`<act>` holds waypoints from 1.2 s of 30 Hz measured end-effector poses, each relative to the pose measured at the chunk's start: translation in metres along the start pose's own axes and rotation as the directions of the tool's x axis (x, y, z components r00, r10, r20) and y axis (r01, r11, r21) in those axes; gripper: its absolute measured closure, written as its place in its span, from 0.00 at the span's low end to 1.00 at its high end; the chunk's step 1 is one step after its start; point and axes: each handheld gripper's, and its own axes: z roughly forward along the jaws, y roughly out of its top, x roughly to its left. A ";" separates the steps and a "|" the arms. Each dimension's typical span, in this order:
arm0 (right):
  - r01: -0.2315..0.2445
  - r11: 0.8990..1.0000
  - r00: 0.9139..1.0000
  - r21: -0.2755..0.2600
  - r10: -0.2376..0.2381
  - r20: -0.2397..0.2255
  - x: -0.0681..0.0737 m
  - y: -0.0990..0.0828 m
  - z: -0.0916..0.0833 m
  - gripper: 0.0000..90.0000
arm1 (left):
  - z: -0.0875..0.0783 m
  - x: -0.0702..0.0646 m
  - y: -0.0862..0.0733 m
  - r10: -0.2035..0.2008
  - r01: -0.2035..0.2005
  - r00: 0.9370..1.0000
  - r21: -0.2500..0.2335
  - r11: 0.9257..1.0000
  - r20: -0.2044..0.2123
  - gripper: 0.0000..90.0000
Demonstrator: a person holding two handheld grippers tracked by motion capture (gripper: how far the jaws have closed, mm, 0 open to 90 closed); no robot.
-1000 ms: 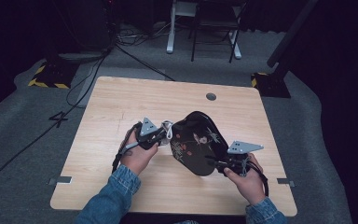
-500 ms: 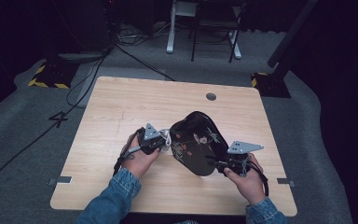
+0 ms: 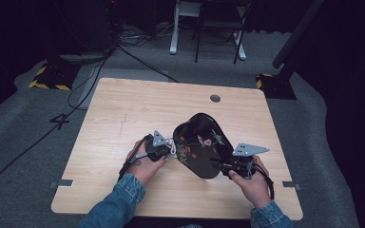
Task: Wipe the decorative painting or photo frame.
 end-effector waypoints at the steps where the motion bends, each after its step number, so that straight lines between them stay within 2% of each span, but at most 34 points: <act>1: -0.001 1.000 1.000 0.000 0.001 0.001 0.000 0.000 0.000 0.88 | 0.000 0.000 0.000 0.011 -0.011 1.000 0.005 1.000 -0.006 0.88; 5: -0.001 1.000 1.000 -0.001 0.001 -0.001 0.000 0.000 0.000 0.88 | 0.004 -0.003 -0.002 0.024 -0.024 1.000 0.036 0.999 0.010 0.88; 11: -0.003 1.000 1.000 -0.002 0.003 -0.002 -0.001 0.000 0.000 0.88 | 0.008 -0.007 -0.003 0.050 -0.051 0.999 0.076 0.996 0.011 0.88; 22: -0.001 1.000 1.000 -0.002 0.001 -0.003 -0.001 0.000 -0.001 0.88 | 0.014 -0.009 -0.005 0.077 -0.082 0.996 0.122 0.989 0.047 0.87; 29: 0.003 1.000 1.000 -0.002 -0.003 0.002 -0.001 0.000 -0.001 0.88 | 0.009 -0.004 -0.005 0.051 -0.057 0.997 0.108 0.993 0.054 0.88; 32: 0.004 1.000 1.000 -0.003 -0.004 0.004 -0.001 0.000 -0.001 0.88 | 0.000 0.002 -0.004 0.024 -0.027 0.999 0.080 0.996 0.041 0.88; 35: 0.004 1.000 1.000 -0.005 -0.004 0.002 -0.001 0.000 -0.001 0.88 | -0.013 0.011 -0.006 -0.021 0.020 0.999 0.048 0.999 0.027 0.88; 36: 0.003 1.000 1.000 -0.005 -0.003 0.002 -0.001 0.000 -0.001 0.88 | -0.016 0.013 -0.006 -0.022 0.021 0.999 0.044 0.999 0.025 0.88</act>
